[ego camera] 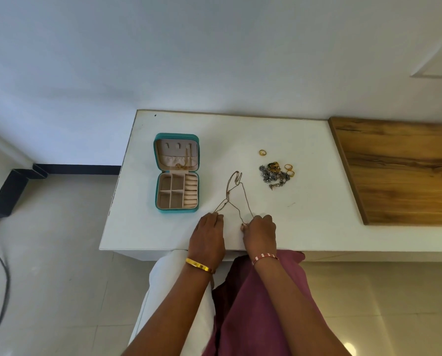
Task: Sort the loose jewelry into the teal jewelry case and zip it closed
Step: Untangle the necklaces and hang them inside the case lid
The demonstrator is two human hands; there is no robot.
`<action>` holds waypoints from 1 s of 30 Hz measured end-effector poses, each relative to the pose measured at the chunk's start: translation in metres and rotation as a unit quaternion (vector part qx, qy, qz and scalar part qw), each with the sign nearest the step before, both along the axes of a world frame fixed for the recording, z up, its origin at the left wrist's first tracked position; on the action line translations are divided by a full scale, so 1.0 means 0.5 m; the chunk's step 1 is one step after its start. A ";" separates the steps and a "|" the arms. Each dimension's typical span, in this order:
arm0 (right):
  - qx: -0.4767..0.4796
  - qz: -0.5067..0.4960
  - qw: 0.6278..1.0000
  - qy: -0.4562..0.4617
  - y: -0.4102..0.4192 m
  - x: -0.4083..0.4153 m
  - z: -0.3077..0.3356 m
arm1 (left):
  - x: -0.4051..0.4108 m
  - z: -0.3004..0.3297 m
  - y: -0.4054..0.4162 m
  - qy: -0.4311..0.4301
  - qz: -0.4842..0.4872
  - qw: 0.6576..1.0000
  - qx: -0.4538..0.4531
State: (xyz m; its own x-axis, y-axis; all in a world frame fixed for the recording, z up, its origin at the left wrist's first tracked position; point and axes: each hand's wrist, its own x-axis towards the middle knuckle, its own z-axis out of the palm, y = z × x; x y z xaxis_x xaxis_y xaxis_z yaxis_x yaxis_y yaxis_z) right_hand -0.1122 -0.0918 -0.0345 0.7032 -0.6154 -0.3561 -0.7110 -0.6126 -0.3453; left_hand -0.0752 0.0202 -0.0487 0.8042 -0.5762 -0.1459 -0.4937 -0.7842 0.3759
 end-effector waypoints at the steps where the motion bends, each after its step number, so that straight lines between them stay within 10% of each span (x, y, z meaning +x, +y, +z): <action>1: -0.001 0.000 1.000 0.003 -0.001 -0.003 0.001 | -0.002 0.002 0.002 0.007 -0.004 1.000 -0.005; 8: 0.097 -0.091 0.986 -0.104 -0.045 -0.022 0.002 | -0.007 0.002 0.003 0.008 0.020 0.999 -0.027; 14: 0.454 -0.273 0.822 -0.209 -0.085 -0.015 0.082 | -0.006 0.007 0.003 0.008 0.026 0.999 -0.026; 19: 0.556 -0.274 0.730 -0.289 -0.120 0.013 0.176 | -0.007 0.011 0.005 0.028 0.032 0.999 -0.023; 30: 0.531 -0.206 0.724 -0.390 -0.138 0.047 0.318 | -0.007 0.018 0.007 0.060 0.044 0.997 -0.036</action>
State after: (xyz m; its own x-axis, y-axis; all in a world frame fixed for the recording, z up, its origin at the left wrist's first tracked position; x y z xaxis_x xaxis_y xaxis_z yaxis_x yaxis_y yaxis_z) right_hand -0.0887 -0.1608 0.1247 0.7804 -0.5001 -0.3753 -0.0931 0.5006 -0.8606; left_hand -0.0785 0.0237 -0.0395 0.8311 -0.5169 -0.2051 -0.3722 -0.7911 0.4854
